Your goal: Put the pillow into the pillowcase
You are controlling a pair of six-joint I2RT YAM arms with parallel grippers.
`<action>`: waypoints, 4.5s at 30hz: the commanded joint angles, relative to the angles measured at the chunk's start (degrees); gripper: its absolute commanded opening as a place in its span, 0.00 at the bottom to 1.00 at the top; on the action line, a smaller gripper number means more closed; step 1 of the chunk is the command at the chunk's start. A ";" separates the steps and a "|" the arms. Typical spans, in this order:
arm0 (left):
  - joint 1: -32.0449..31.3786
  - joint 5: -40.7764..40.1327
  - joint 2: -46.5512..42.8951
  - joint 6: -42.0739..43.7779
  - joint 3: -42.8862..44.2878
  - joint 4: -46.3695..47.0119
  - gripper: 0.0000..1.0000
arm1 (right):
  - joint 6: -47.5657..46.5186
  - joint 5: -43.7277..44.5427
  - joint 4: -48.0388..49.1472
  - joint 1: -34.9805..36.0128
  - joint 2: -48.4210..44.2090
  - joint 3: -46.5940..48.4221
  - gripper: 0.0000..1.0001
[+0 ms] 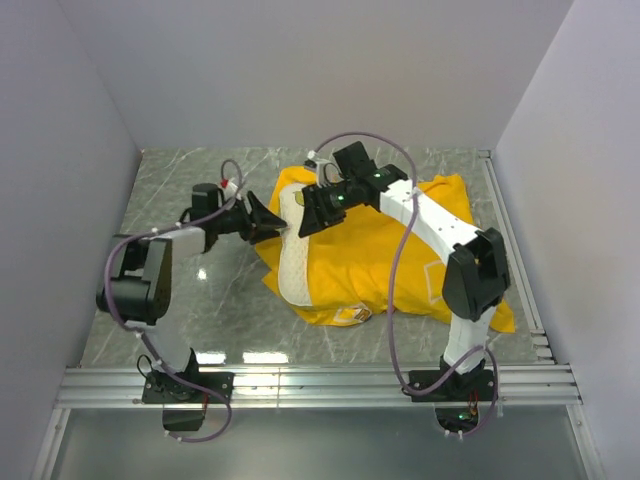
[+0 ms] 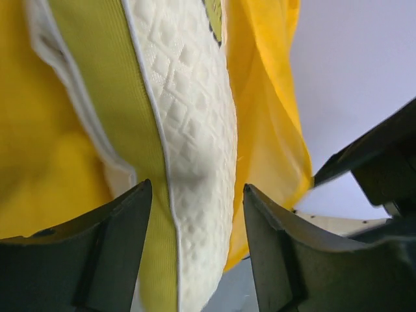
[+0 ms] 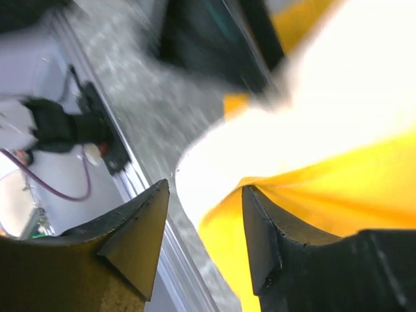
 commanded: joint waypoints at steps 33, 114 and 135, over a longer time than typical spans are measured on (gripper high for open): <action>-10.04 6.67 1.56 -3.94 -2.24 4.82 0.00 | -26.16 45.33 19.35 25.82 -41.23 -53.56 0.58; -49.49 -59.57 -22.60 103.01 -19.38 -14.30 0.82 | -27.94 18.81 -1.29 -10.99 -21.19 -33.73 0.63; -27.02 -0.38 -26.82 43.95 43.99 -57.22 0.00 | -29.10 18.36 -10.35 -46.85 -28.85 5.27 0.71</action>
